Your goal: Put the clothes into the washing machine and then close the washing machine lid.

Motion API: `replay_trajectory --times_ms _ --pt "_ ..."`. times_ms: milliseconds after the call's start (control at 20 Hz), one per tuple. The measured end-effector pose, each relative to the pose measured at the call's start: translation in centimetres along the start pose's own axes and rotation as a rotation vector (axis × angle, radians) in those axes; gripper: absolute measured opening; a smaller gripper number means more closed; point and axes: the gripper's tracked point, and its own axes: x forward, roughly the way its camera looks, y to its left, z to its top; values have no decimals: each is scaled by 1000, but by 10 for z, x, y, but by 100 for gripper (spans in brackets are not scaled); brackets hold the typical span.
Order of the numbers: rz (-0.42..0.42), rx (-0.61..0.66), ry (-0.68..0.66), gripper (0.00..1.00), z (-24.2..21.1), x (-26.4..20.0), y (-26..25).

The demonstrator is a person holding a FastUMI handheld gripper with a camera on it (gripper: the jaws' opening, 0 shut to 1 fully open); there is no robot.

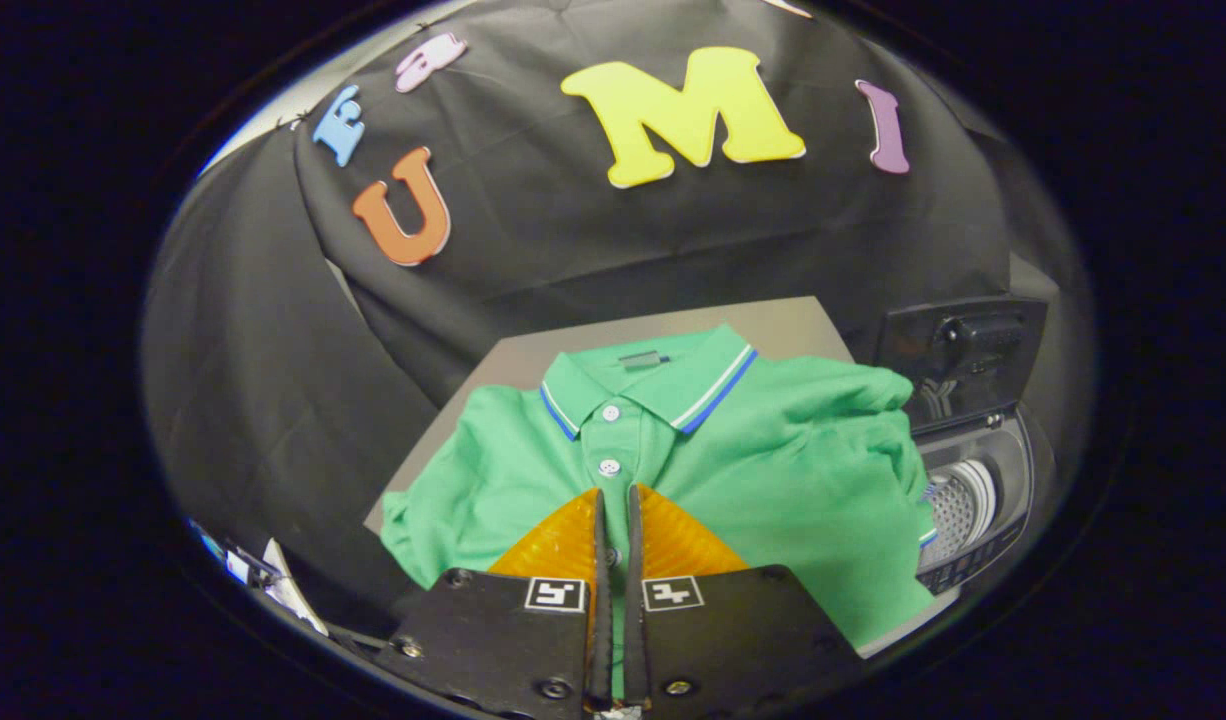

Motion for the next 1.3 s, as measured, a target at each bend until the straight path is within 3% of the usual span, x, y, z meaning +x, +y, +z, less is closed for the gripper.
replay_trajectory --times_ms 450,900,1100,1300 --pt "63 -41 -208 8 55 -68 -2" --pt "-48 -50 -372 8 97 -208 -80" --pt "-114 -42 -428 8 124 -242 -131" --pt "-159 -34 -438 8 144 -244 -191"
